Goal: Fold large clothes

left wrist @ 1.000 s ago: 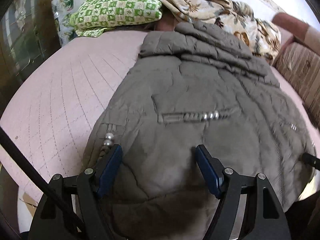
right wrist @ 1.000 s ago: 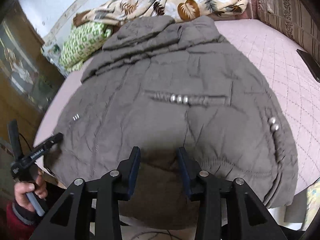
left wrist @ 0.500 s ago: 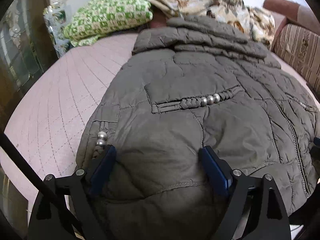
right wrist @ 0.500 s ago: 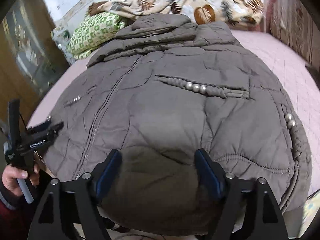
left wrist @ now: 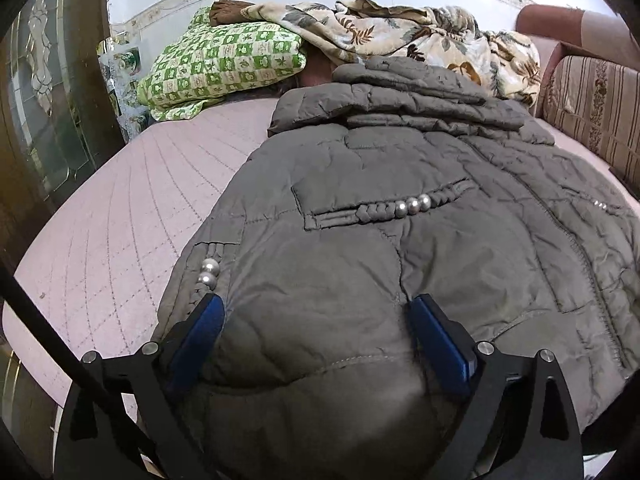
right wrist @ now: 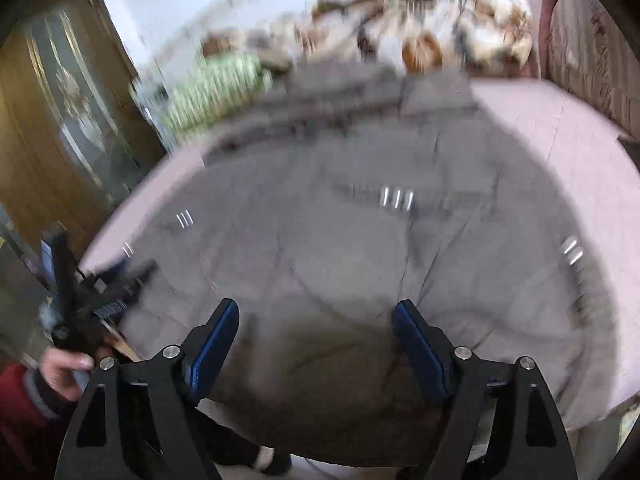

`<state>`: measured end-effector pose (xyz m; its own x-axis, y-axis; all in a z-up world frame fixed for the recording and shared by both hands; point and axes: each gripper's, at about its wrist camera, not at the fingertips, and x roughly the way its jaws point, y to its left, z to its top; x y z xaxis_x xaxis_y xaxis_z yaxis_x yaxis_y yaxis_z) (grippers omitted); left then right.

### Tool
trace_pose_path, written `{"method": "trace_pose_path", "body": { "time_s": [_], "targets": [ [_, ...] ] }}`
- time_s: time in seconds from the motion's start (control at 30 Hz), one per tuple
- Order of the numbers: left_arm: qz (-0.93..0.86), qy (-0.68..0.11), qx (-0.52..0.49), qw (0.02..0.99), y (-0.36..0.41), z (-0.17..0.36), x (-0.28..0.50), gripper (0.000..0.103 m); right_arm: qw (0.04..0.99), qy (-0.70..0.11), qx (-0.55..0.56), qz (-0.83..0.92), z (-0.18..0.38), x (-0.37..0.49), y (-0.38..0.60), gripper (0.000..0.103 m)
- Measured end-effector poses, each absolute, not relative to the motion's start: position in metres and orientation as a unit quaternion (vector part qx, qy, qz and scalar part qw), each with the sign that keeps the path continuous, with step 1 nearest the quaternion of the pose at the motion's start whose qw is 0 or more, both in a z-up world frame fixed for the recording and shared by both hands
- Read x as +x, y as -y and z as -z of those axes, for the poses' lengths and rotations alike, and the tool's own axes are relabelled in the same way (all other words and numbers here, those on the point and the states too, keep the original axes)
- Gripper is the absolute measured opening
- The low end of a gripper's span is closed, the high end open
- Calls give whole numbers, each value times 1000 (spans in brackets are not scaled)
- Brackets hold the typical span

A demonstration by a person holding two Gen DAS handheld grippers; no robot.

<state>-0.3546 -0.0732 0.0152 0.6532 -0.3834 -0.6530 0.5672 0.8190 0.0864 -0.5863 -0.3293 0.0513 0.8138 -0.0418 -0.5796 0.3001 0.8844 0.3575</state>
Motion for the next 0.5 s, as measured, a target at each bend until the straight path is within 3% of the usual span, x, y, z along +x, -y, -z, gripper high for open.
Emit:
{"method": "trace_pose_path", "body": {
  "time_s": [0.13,0.27,0.5],
  "targets": [
    [286,-313,74,903,46,-36,-355,94,933,-217,225,178,-77,-630,360,87],
    [239,-306,27,921,7,-48,-347,94,883,-202,337,257,-49,-675,418,87],
    [211,-407,-126,880,-49,-20,-305,93,830,-187,470,234,-9,-692,448,87]
  ]
}}
